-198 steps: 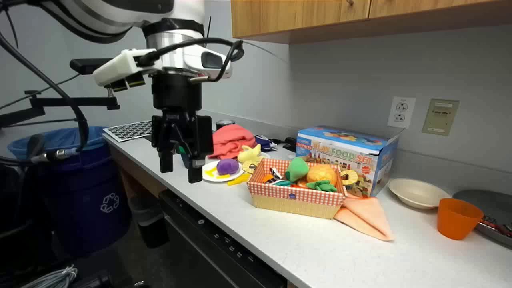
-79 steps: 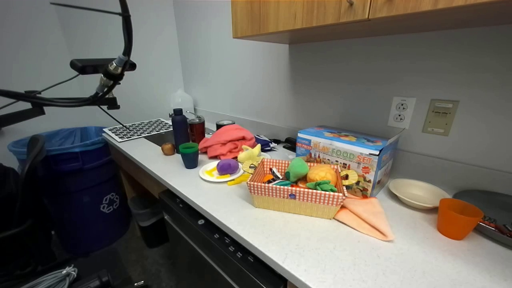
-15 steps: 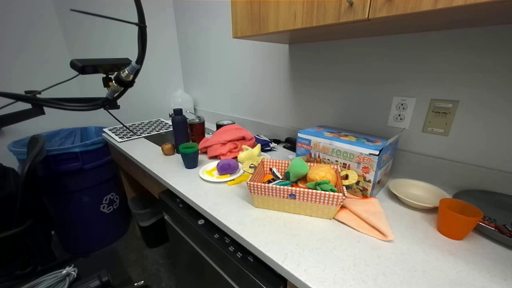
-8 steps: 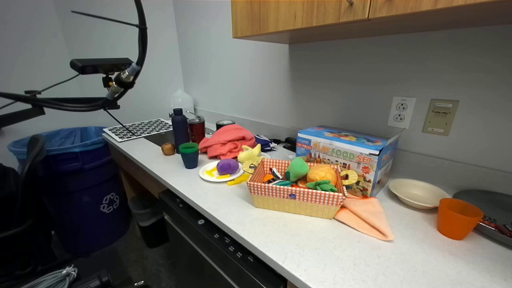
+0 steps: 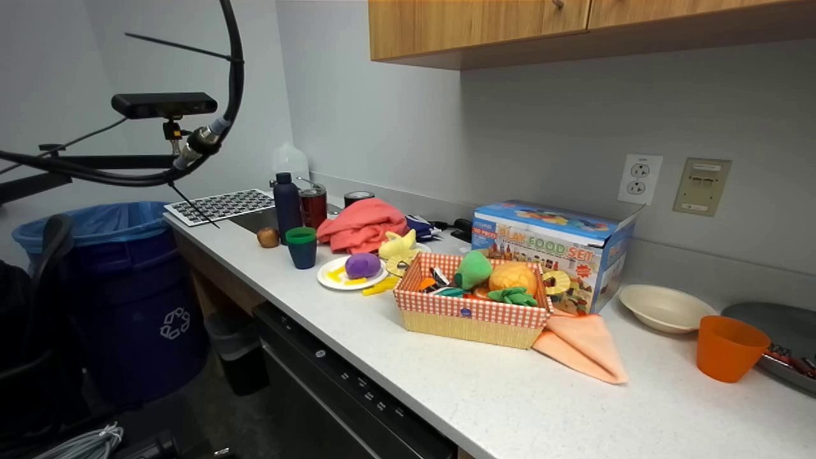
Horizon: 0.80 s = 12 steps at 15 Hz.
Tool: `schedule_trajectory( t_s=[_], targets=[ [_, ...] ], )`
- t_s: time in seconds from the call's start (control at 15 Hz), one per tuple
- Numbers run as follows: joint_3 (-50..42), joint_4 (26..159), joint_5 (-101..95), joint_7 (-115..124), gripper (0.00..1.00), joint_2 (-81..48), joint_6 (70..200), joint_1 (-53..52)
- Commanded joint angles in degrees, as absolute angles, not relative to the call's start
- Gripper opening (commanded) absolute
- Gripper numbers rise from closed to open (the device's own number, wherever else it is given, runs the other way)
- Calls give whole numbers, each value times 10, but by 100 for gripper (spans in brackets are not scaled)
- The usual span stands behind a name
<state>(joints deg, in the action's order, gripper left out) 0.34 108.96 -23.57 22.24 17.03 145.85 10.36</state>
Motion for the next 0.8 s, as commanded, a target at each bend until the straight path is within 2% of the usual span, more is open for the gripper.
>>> schedule_trajectory(
  t_s=[0.0,0.13,0.73],
  targets=[
    [11,1095,-265,227,100,167,1498,124],
    [6,1098,-234,210,100,173,1466,112],
    [8,1099,-239,217,100,169,1475,117]
  ],
)
